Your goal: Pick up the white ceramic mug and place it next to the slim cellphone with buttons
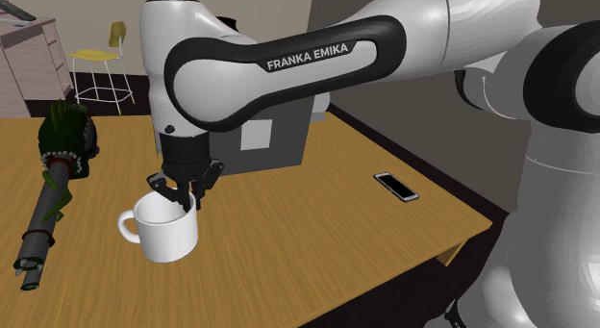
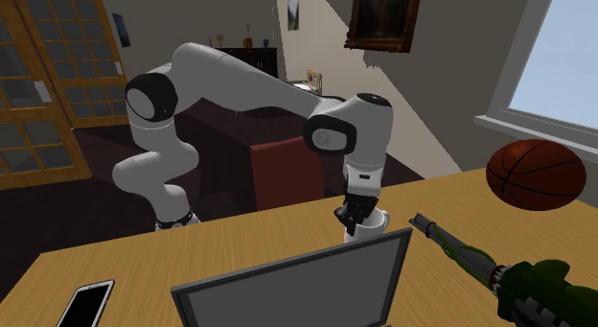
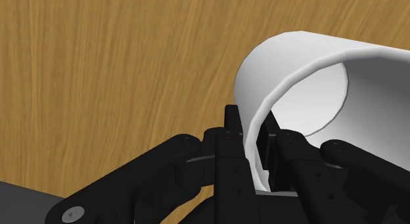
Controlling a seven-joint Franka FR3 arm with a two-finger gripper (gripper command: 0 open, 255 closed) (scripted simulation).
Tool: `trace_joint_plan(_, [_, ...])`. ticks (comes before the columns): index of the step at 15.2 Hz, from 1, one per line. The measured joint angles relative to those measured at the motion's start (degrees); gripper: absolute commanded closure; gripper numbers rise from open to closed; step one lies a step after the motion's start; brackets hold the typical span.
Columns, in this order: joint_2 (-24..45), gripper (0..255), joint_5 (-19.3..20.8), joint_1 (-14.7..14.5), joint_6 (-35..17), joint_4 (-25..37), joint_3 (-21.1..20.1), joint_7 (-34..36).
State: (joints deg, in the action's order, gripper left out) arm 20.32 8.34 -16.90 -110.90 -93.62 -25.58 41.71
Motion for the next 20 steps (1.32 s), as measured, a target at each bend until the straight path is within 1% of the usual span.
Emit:
trace_joint_plan(2, [-0.16, 255, -0.08, 0.01, 0.33, 0.16, -0.04, -0.02])
trace_joint_plan(7, [-0.9, 255, -0.5, -0.03, 3.32, 2.48, -0.24, -0.22])
trace_joint_plan(18, [-1.6, 255, -0.98, -0.41, 11.52, 10.1, -0.55, -0.66])
trace_joint_plan(20, [-1.2, 255, -0.85, -0.67, 13.43, 12.39, -0.57, -0.63])
